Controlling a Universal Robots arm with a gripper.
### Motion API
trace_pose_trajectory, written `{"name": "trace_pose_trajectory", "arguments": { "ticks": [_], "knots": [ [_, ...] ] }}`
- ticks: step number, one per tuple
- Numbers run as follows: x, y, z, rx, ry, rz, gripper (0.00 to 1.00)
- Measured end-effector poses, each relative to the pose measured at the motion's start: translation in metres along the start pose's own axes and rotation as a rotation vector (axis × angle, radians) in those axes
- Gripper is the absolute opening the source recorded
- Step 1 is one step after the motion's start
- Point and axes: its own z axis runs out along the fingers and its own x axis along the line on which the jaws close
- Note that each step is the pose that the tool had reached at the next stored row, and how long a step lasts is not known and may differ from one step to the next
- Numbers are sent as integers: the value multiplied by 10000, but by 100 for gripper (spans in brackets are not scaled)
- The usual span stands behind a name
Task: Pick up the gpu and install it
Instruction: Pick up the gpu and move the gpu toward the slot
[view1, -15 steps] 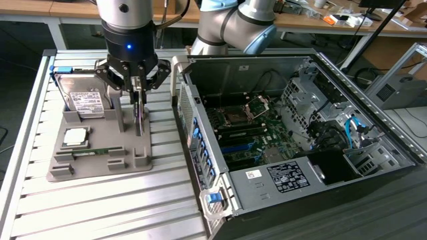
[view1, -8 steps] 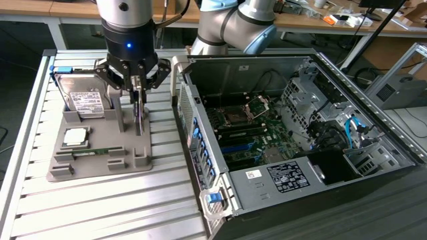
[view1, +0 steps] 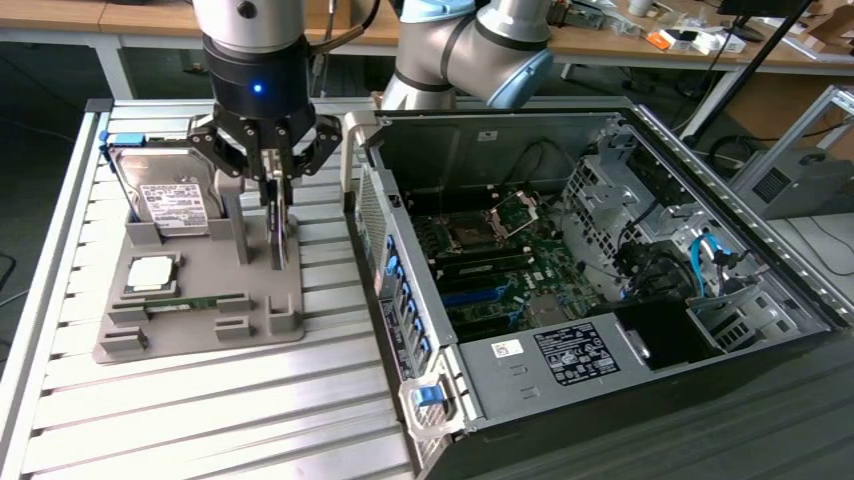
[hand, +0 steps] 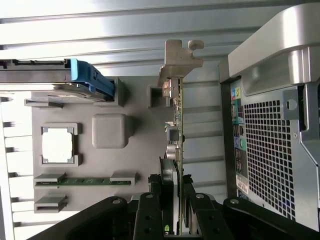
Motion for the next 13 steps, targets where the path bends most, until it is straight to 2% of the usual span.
{"name": "trace_pose_trajectory", "arguments": {
  "ticks": [13],
  "knots": [
    [-1, 2, -40, 0, 0, 0, 27]
  ]
}}
